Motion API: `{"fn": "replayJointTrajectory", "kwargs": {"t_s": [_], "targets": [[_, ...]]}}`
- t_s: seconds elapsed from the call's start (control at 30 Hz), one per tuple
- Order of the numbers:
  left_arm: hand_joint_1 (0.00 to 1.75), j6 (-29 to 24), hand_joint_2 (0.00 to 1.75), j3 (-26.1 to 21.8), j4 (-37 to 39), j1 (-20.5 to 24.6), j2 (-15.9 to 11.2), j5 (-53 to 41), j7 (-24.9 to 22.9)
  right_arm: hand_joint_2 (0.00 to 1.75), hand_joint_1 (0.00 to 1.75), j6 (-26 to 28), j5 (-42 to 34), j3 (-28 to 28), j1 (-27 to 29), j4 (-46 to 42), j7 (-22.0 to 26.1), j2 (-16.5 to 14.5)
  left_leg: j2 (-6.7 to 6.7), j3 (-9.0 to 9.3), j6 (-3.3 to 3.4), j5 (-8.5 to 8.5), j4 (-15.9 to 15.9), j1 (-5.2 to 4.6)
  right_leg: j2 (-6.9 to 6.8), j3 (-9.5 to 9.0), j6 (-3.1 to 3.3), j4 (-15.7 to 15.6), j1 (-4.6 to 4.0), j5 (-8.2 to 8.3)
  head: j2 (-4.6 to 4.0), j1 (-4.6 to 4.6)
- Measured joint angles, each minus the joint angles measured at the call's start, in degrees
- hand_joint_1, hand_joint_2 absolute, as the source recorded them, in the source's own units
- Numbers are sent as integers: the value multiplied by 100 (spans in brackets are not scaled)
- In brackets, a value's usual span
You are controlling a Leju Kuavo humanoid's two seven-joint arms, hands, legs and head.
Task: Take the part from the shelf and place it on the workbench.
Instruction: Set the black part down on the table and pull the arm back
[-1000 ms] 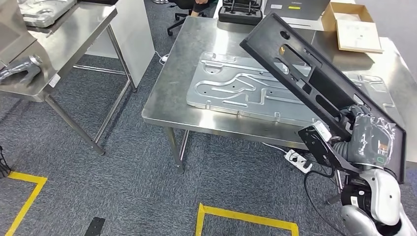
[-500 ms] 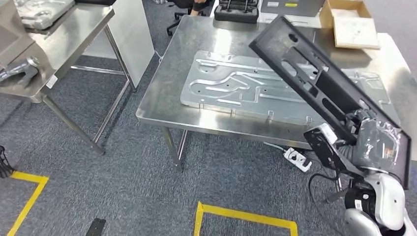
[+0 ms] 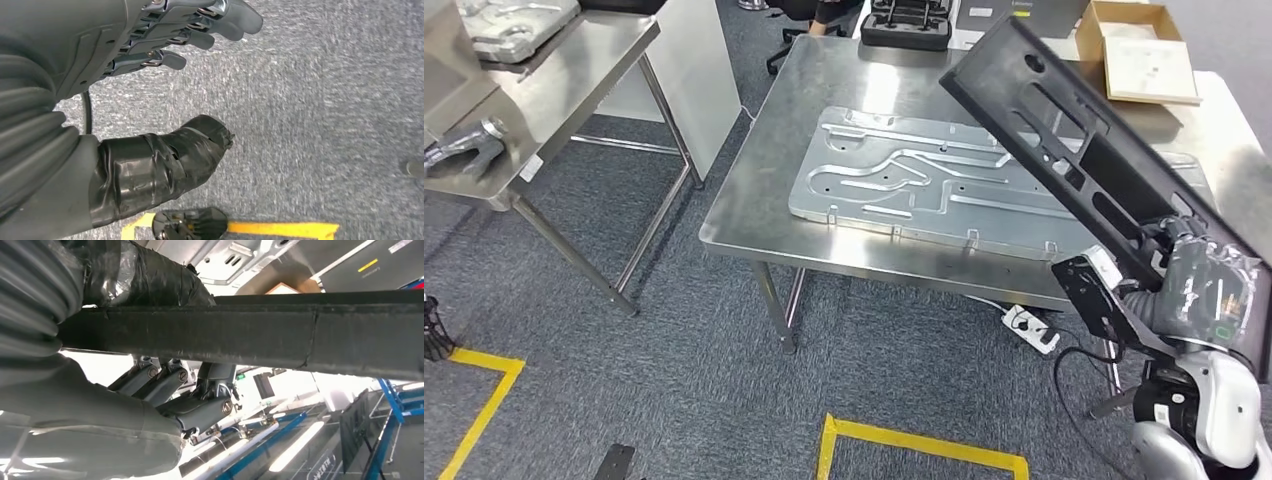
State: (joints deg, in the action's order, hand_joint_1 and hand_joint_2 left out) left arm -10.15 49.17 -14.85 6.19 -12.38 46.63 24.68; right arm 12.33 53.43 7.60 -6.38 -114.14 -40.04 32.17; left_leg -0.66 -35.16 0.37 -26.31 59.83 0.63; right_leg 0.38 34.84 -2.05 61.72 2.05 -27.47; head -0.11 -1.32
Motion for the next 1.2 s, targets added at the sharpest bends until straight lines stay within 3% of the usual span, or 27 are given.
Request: {"fn": "replayJointTrajectory", "kwargs": {"t_s": [0.13, 0.2, 0.27, 0.33, 0.37, 0.43, 0.5, 0.63, 0.7, 0.77, 0.8, 0.83, 0.87, 0.93, 0.97, 1.0, 1.13, 1.2], "targets": [[0, 30, 175, -12, 1, 12, 6, -9, 23, 175, 175, -6, 14, 3, -58, -13, 2, -2, 1, -73, -93, -74, 121, 33, 6, 13, 209, -3, -56, 24, 0, 1], [0, 62, 175, -12, 1, 23, 10, -17, 25, 175, 175, -6, 20, 3, -86, -22, 2, -2, 24, -303, -99, -372, 633, 38, -3, 10, 284, -13, -83, 36, 0, -3], [0, 109, 175, -12, 1, 33, 14, -24, 23, 175, 175, -8, 21, 5, -98, -24, 2, -2, 29, -649, -72, -682, 1366, 22, -10, 13, 331, -12, -138, 36, 0, -1], [0, 160, 175, -12, 1, 31, 18, -27, 20, 175, 175, -10, 21, 7, -99, -24, 2, -2, 29, -781, -6, -679, 1625, -20, -12, 12, 362, -12, -199, 34, 0, 1], [0, 186, 175, -12, 1, 31, 20, -27, 17, 175, 175, -10, 21, 8, -102, -24, 2, -2, 28, -692, 47, -527, 1434, -57, -11, 9, 373, -12, -223, 33, 0, 2], [0, 245, 175, -13, 1, 41, 14, -31, 10, 175, 175, -13, 21, 8, -121, -24, 2, -2, 30, -321, 185, -168, 680, -163, -9, 6, 382, -11, -251, 30, 0, 3], [0, 300, 175, -14, 1, 70, -1, -40, 2, 175, 175, -16, 20, 11, -151, -24, 2, -3, 31, -55, 269, -25, 131, -240, -12, 19, 370, -13, -251, 34, 0, 3], [0, 374, 175, -14, 1, 91, -5, -74, -36, 175, 175, -32, 19, 27, -187, -24, 2, -3, 32, 61, 284, 41, -130, -229, -21, 39, 299, 2, -227, 8, 0, 5], [0, 398, 175, -14, 1, 96, 2, -90, -65, 175, 175, -29, 17, 28, -231, -23, 2, -3, 45, 116, 287, 98, -242, -190, -19, 207, 240, 380, -214, -233, 0, 10], [0, 412, 175, -14, 1, 108, 11, -101, -95, 175, 175, -31, 13, 38, -261, -16, 2, -4, 48, 119, 294, 102, -251, -176, -16, 517, 165, 1036, -160, -538, 0, 11], [0, 418, 175, -14, 1, 107, 16, -107, -110, 175, 175, -32, 11, 48, -261, -8, 2, -4, 47, 117, 287, 96, -244, -163, -17, 630, 125, 1267, -123, -593, 0, 9], [0, 425, 175, -14, 1, 103, 22, -113, -125, 175, 175, -33, 9, 57, -258, 2, 2, -4, 46, 116, 272, 86, -231, -142, -18, 662, 83, 1322, -84, -548, 0, 9], [0, 432, 175, -14, 1, 100, 26, -119, -140, 175, 175, -34, 8, 65, -258, 13, 2, -4, 43, 114, 245, 67, -205, -112, -20, 594, 35, 1173, -43, -407, 0, 9], [0, 444, 175, -14, 2, 98, 26, -127, -164, 175, 175, -36, 5, 73, -263, 28, 2, -9, 29, 92, 150, 0, -101, -57, -20, 277, -84, 526, 28, -89, 0, 17], [0, 451, 175, -14, 3, 98, 24, -130, -175, 175, 175, -36, 2, 75, -267, 33, 2, -11, 21, 61, 99, -39, -20, -44, -9, 151, -91, 265, 44, -10, 0, 23], [0, 457, 175, -14, 4, 99, 20, -133, -184, 175, 175, -36, -4, 78, -261, 37, 2, -15, 13, 29, 57, -65, 40, -43, 1, 90, -69, 125, 41, 5, 0, 28], [0, 478, 175, -14, 7, 93, 21, -136, -207, 175, 175, -46, -19, 84, -226, 60, -1, -20, 15, -49, -31, -115, 130, -18, 16, 107, 155, 102, -21, -2, 0, 27], [0, 480, 175, -14, 6, 95, 27, -136, -213, 175, 175, -46, -19, 84, -237, 61, 0, -20, 29, -211, -58, -338, 495, -3, 13, 100, 222, 89, -36, 8, 0, 25]]}}
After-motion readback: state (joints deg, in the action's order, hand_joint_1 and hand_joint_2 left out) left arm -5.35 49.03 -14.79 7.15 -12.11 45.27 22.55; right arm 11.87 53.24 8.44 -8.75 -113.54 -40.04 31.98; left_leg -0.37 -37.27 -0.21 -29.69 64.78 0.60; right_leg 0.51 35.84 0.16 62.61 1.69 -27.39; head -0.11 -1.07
